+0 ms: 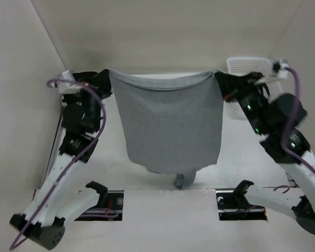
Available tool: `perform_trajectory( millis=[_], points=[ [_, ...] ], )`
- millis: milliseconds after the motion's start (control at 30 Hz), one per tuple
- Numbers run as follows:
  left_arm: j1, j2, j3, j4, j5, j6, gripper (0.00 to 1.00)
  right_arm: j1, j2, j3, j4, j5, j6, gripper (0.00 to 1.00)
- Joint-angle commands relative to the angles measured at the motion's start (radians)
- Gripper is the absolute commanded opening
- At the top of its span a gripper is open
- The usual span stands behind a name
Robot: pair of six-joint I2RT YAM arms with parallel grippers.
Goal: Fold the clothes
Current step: Flatten the tank top out
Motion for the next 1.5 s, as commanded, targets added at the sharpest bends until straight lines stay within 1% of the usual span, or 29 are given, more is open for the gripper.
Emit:
perform_trajectory(
  millis=[0,33,67,100,133,200,233,300,367,467,533,600,667,700,767,833,867,967,1033,1067,1167,1300,1367,1400,1467],
  points=[
    [0.085,0.208,0.063,0.083,0.032,-0.045,0.0,-0.248,0.203,0.071,0.063,-0.276,0.045,0.0],
    [0.122,0.28,0.117,0.075,0.072,-0.074,0.0,-0.305,0.249,0.101,0.075,-0.329,0.059,0.0],
    [0.151,0.335,0.164,0.069,0.106,-0.089,0.0,-0.374,0.331,0.171,0.077,-0.405,0.085,0.0],
    [0.175,0.383,0.213,0.06,0.129,-0.101,0.0,-0.406,0.371,0.212,0.077,-0.439,0.097,0.0],
    [0.202,0.432,0.278,0.045,0.153,-0.114,0.0,-0.446,0.44,0.29,0.074,-0.482,0.111,0.0],
    [0.234,0.504,0.405,0.005,0.18,-0.114,0.0,-0.492,0.554,0.459,0.029,-0.545,0.134,0.0],
    [0.246,0.53,0.466,-0.011,0.186,-0.105,0.0,-0.508,0.611,0.566,-0.007,-0.559,0.139,0.0],
    [0.266,0.563,0.554,-0.029,0.201,-0.082,0.0,-0.518,0.683,0.717,-0.063,-0.575,0.143,0.0],
    [0.291,0.572,0.606,-0.043,0.213,-0.077,0.0,-0.525,0.743,0.86,-0.112,-0.582,0.143,0.0],
    [0.321,0.567,0.643,-0.044,0.232,-0.074,0.0,-0.534,0.83,1.073,-0.21,-0.592,0.146,0.01],
    [0.34,0.554,0.645,-0.048,0.244,-0.074,0.0,-0.535,0.846,1.112,-0.238,-0.599,0.148,0.01],
    [0.349,0.538,0.636,-0.049,0.249,-0.072,0.0,-0.535,0.825,1.074,-0.242,-0.601,0.142,0.01],
    [0.345,0.509,0.595,-0.045,0.249,-0.072,0.0,-0.535,0.771,0.967,-0.227,-0.593,0.136,0.01],
    [0.343,0.491,0.562,-0.038,0.246,-0.074,0.0,-0.534,0.73,0.886,-0.204,-0.589,0.134,0.01],
    [0.332,0.448,0.481,-0.029,0.24,-0.078,0.0,-0.529,0.627,0.686,-0.119,-0.581,0.132,0.01],
    [0.317,0.387,0.362,-0.005,0.229,-0.088,0.0,-0.529,0.512,0.467,-0.033,-0.579,0.137,0.01],
    [0.311,0.359,0.311,0.008,0.221,-0.092,0.0,-0.529,0.469,0.387,-0.011,-0.579,0.139,0.01],
    [0.288,0.208,0.075,0.031,0.183,-0.121,0.0,-0.508,0.27,0.03,0.072,-0.556,0.151,0.01],
    [0.274,0.076,-0.095,0.026,0.154,-0.12,0.0,-0.459,0.124,-0.215,0.126,-0.521,0.175,0.02],
    [0.266,-0.002,-0.187,0.014,0.142,-0.124,0.0,-0.43,0.07,-0.309,0.147,-0.513,0.185,0.02],
    [0.26,-0.251,-0.417,-0.13,0.123,-0.131,0.0,-0.306,-0.094,-0.584,0.158,-0.469,0.229,0.02],
    [0.243,-0.555,-0.628,-0.459,0.146,-0.192,0.0,-0.079,-0.238,-0.88,0.16,-0.395,0.365,0.01],
    [0.226,-0.684,-0.695,-0.619,0.17,-0.258,0.0,0.055,-0.278,-1.008,0.164,-0.331,0.471,0.01],
    [0.216,-0.727,-0.717,-0.673,0.178,-0.293,0.0,0.114,-0.294,-1.055,0.158,-0.294,0.517,0.01],
    [0.144,-0.764,-0.729,-0.725,0.178,-0.376,0.0,0.251,-0.321,-1.131,0.158,-0.228,0.617,0.01]
  ],
)
